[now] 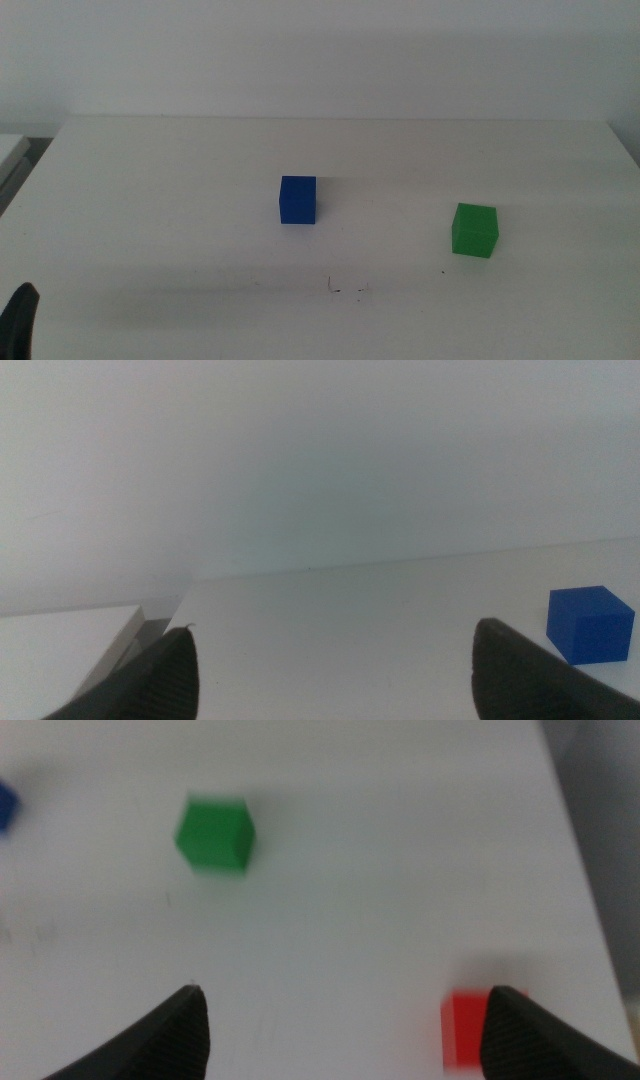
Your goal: Stack red cubes first, then green, then blue cubes in a specific spot.
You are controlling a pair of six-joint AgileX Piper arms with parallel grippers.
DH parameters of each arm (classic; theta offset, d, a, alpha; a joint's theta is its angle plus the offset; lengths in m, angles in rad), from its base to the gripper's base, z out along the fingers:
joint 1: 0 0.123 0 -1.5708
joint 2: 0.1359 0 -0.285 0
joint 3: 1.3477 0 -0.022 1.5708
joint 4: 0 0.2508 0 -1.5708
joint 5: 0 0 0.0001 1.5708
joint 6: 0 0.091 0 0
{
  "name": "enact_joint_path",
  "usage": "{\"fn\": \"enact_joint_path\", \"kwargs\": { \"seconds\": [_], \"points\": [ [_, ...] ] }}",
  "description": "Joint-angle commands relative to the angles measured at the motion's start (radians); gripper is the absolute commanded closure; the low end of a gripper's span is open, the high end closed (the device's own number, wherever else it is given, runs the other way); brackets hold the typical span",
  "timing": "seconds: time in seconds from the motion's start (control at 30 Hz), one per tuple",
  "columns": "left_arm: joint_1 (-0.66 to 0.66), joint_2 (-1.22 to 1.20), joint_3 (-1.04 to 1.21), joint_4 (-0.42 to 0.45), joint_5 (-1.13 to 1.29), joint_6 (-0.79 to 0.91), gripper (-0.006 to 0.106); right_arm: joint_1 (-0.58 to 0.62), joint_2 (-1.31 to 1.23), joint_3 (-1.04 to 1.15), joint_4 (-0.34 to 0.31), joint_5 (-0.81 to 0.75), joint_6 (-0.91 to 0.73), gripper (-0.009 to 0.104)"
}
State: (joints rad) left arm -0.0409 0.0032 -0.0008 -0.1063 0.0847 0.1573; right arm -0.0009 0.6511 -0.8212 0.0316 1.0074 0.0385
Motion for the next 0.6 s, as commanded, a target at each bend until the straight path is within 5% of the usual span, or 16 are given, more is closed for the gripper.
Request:
{"fn": "enact_joint_path", "kwargs": {
  "seconds": [0.0, 0.57],
  "points": [
    [0.001, -0.003, 0.001, 0.001, -0.012, 0.003, 0.007, -0.009, 0.040, -0.027, -0.001, 0.101, -0.008, 0.002],
    [0.001, -0.003, 0.001, 0.001, -0.012, 0.003, 0.007, -0.009, 0.052, -0.027, 0.005, 0.066, 0.051, 0.002]
  ]
}}
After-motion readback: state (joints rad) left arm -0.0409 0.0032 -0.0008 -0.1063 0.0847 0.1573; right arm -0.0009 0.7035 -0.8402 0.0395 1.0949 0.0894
